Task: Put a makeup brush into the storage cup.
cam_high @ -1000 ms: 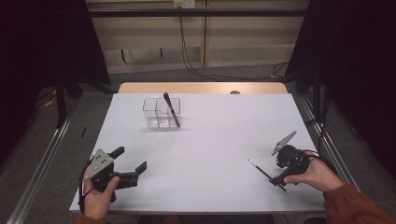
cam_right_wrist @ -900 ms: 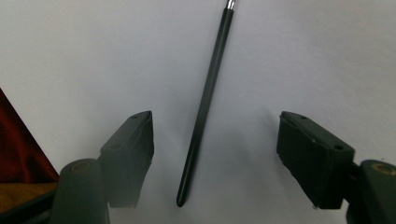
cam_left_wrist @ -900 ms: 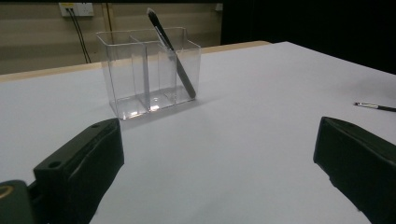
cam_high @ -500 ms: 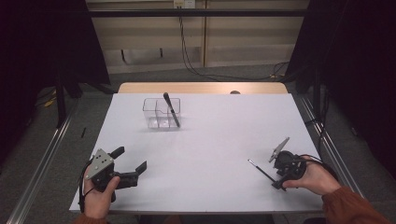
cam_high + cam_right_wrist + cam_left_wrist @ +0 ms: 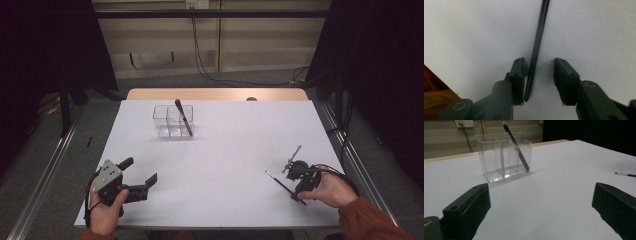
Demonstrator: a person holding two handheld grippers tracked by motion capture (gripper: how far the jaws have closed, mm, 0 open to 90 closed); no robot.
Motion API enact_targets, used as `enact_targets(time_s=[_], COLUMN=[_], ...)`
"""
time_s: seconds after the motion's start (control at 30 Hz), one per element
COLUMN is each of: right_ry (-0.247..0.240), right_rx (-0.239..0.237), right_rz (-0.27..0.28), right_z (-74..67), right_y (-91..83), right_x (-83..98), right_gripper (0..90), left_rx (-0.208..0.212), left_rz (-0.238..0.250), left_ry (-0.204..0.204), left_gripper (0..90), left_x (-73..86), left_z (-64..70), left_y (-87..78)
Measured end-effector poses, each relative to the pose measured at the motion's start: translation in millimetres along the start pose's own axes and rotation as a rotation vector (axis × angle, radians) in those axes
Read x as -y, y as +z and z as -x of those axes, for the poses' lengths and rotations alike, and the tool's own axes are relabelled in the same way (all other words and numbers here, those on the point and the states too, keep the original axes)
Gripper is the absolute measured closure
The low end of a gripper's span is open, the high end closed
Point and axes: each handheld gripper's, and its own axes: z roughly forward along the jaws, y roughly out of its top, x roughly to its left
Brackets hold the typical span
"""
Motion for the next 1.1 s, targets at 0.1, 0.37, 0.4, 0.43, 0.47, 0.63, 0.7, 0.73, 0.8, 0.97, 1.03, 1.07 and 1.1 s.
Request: enact_targets(time_s=[0.1,0.37,0.4,0.43,0.47,0.63,0.7,0.73,0.8,0.97,1.03,1.07,1.1], right_ry=[0.008,0.006,0.013,0.021,0.023,0.034,0.045,0.046,0.054,0.067,0.072,0.077,0.082], right_rx=[-0.005,-0.045,-0.052,-0.056,-0.053,-0.043,-0.056,-0.057,-0.067,-0.075,-0.077,-0.075,-0.076], right_rz=[0.007,0.009,0.003,0.004,0.021,0.058,0.07,0.071,0.081,0.123,0.143,0.158,0.17], right_z=[0.5,4.0,4.4,4.5,4.2,3.5,4.8,5.2,6.2,8.5,8.5,8.7,8.5], right_y=[-0.3,0.9,0.4,0.2,0.8,0.4,0.2,0.0,-0.2,-1.3,-1.9,-2.3,-2.9], right_x=[0.9,0.6,0.6,1.1,2.1,7.2,8.6,9.0,10.2,13.6,15.0,15.5,15.8], right_gripper=[78.3,87.0,87.1,87.2,87.2,87.3,87.3,87.3,87.3,87.3,87.3,87.3,87.3], left_rx=[0.002,0.001,0.002,0.002,0.002,0.004,0.006,0.007,0.004,0.002,0.002,0.001,0.0], left_rz=[-0.001,-0.005,-0.005,-0.005,-0.005,-0.009,-0.01,-0.011,-0.01,-0.009,-0.01,-0.011,-0.011], left_ry=[0.0,0.002,0.001,0.001,0.002,-0.002,0.001,0.0,-0.002,-0.004,-0.002,0.001,0.001], left_gripper=[2.0,2.0,2.0,2.0,2.0,2.0,2.0,2.0,2.0,2.0,1.9,1.8,1.8], left_x=[0.1,0.5,0.5,0.5,0.5,-0.1,-0.4,-0.4,-0.3,0.0,0.0,0.0,-0.1], left_z=[-0.2,-0.5,-0.5,-0.6,-0.8,-0.2,-0.3,-0.4,-0.8,-0.6,-0.7,-0.9,-0.9], left_y=[0.1,0.9,0.8,0.8,0.8,1.5,1.3,1.3,1.2,1.2,1.0,0.8,0.7])
